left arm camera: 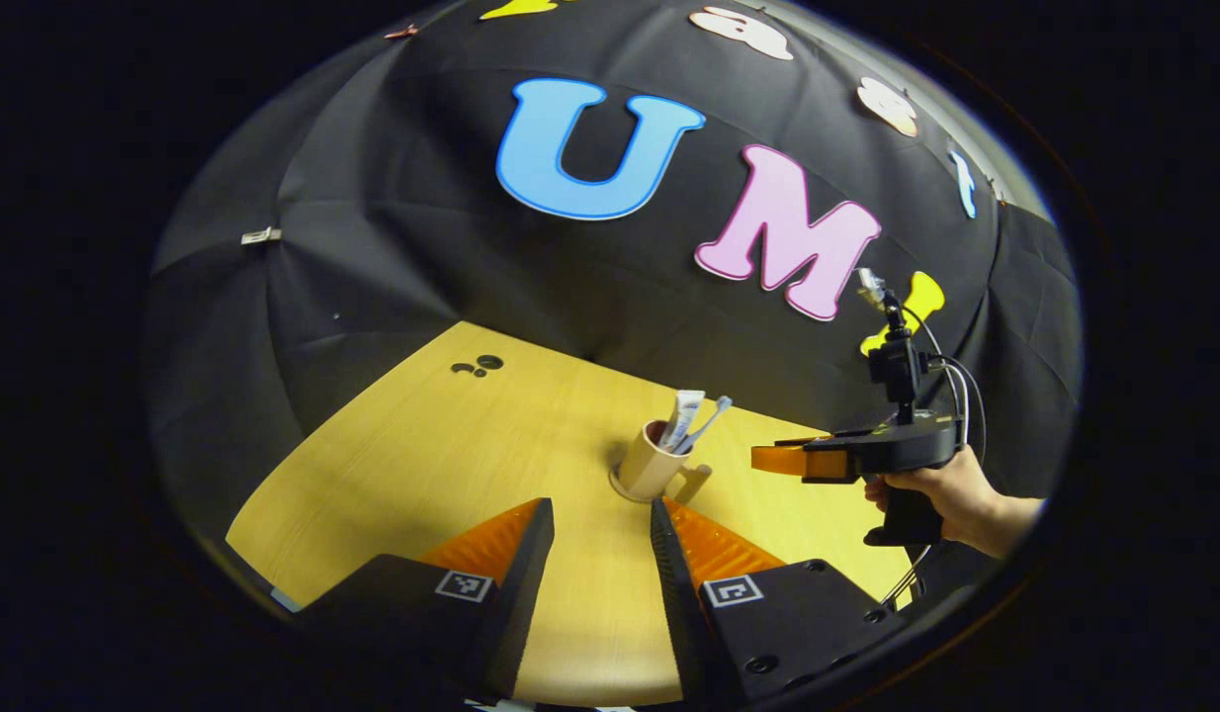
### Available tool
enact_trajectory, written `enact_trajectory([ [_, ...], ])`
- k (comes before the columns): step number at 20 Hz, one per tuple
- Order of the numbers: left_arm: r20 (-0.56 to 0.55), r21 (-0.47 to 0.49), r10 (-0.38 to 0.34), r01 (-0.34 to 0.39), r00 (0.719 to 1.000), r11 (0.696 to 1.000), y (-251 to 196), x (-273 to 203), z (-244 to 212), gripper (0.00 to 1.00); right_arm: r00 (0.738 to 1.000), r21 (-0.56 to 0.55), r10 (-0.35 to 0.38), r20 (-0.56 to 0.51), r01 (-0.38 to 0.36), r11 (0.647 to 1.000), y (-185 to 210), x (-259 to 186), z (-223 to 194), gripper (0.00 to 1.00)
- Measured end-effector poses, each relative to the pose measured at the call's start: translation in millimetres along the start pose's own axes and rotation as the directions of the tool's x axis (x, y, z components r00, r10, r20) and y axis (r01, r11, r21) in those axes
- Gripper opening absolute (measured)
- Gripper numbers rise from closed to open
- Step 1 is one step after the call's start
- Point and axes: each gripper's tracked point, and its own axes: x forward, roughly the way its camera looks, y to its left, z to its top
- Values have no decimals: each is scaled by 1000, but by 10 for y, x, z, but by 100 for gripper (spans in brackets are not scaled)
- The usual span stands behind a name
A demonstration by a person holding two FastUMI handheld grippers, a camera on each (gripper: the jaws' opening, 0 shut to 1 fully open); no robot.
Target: Put the toothbrush and toothpaste on the desktop into the cup, then pick up the cup and place it on the coaster on the desktop.
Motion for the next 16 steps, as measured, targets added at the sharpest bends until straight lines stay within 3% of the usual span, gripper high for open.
enact_trajectory([
  [3, 6, 36, -49, 49, 999, 998, -284, -6, 77, 63, 996, 12, -12, 83, 11, 1000, 47, -518, 119, 58],
  [6, 18, 59, -84, 83, 996, 995, -485, -31, 176, 66, 992, 25, -30, 123, 27, 999, 63, -794, 145, 65],
  [10, 11, 121, -142, 140, 990, 983, -725, -109, 215, 71, 987, 52, -51, 155, 43, 998, 53, -1112, 89, 68],
  [11, 15, 139, -146, 143, 989, 980, -765, -113, 231, 71, 985, 58, -57, 164, 48, 997, 32, -1174, 67, 73],
  [16, 56, 184, -144, 132, 988, 974, -986, -178, 349, 79, 975, 55, -91, 204, 82, 995, -141, -1482, -23, 78],
])
